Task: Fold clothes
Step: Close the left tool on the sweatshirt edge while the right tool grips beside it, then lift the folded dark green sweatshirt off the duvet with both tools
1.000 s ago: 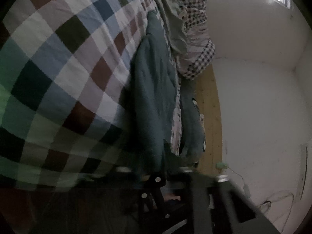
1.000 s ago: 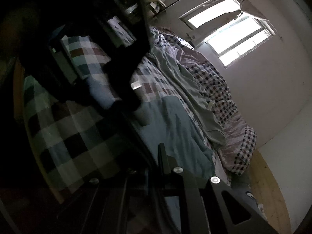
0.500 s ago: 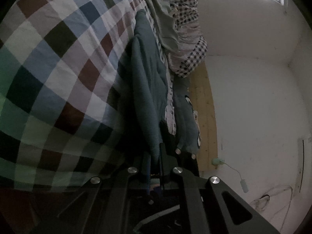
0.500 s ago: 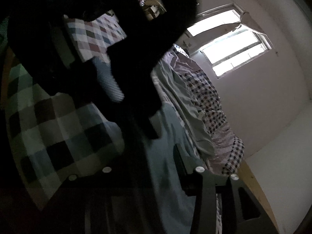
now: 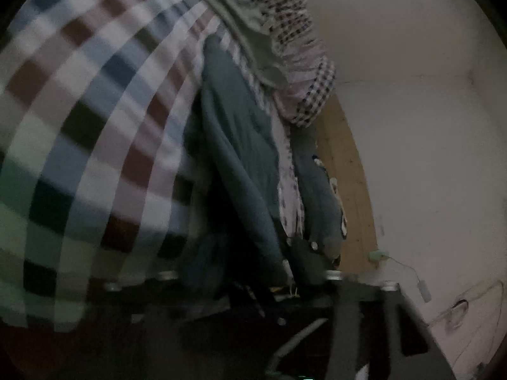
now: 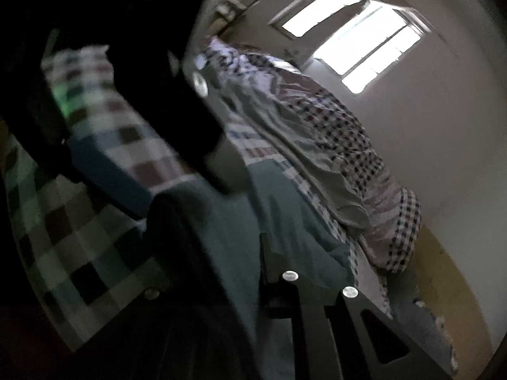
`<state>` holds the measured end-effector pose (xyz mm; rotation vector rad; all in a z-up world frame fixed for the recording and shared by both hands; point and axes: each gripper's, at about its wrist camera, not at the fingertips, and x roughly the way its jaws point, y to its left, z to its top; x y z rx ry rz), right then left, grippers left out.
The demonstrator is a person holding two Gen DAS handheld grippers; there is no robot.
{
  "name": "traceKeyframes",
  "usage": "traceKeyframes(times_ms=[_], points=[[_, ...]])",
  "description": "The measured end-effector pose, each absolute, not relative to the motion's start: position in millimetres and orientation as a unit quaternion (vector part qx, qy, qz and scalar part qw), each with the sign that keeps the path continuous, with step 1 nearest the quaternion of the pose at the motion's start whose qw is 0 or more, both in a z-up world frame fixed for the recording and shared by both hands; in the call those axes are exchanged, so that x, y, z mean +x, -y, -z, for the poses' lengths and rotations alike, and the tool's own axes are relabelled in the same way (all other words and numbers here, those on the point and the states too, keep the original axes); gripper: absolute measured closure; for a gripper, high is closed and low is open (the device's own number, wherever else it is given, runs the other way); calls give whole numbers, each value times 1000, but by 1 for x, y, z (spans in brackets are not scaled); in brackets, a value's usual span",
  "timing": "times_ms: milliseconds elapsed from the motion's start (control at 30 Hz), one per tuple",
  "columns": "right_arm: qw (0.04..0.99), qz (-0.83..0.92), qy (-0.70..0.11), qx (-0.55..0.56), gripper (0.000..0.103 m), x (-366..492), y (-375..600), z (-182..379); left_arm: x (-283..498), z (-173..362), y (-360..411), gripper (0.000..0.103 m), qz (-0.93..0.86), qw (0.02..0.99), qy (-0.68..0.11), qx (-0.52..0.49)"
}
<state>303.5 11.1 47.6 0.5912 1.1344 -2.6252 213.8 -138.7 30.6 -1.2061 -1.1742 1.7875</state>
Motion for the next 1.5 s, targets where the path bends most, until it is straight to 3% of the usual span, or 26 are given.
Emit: traceKeyframes(times_ms=[167, 1000, 1133, 1233, 1500], points=[[120, 916, -318, 212, 96, 297, -37, -71, 186, -38, 139, 31, -692, 328, 446, -463], [156, 940, -202, 227, 96, 300, -59, -97, -46, -15, 74, 33, -668, 366, 388, -519], [159, 941, -190, 230, 96, 300, -61, -99, -69, -7, 69, 48, -665, 372, 380, -524], [162, 940, -188, 234, 96, 299, -60, -99, -78, 4, 68, 77, -661, 369, 376, -534], [168, 938, -182, 243, 96, 301, -62, -104, -73, -10, 73, 88, -668, 372, 385, -517]])
